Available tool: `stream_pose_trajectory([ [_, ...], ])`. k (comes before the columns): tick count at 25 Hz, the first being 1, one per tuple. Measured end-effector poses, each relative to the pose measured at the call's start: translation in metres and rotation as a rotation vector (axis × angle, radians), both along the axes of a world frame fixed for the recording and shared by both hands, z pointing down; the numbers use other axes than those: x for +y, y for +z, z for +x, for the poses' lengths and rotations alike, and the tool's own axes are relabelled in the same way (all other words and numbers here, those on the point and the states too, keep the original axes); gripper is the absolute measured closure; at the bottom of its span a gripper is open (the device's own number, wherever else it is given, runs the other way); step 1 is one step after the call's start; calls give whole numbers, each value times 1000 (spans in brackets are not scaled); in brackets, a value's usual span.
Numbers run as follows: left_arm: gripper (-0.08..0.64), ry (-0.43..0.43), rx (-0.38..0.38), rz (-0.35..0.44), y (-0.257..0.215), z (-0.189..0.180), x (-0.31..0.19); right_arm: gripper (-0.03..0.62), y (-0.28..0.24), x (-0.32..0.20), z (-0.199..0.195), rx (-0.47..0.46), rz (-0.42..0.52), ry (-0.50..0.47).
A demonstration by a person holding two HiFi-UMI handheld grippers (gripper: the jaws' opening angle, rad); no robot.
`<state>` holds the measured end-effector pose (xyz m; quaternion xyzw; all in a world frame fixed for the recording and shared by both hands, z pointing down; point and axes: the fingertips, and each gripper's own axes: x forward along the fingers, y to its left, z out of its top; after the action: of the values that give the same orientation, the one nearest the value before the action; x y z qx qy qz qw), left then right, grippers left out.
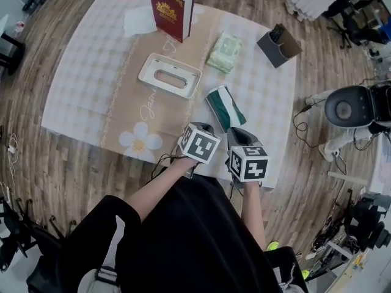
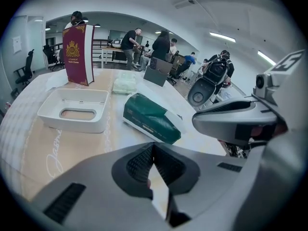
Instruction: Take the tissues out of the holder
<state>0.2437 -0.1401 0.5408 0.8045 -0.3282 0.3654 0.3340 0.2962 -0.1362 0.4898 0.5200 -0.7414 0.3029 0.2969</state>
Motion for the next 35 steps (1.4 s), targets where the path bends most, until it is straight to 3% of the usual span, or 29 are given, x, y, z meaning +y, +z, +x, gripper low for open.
stream_pose_trajectory([
  [8,552,-21,-21,2,-2,4,20,578,13,21,4,-47,-53,12],
  [19,552,-49,-36,-25,0,11,46,578,33,48,8,-49,-137,-49],
  [35,552,-94,-41,-23,2,12,48,578,24,42,8,-85,-93,-93],
])
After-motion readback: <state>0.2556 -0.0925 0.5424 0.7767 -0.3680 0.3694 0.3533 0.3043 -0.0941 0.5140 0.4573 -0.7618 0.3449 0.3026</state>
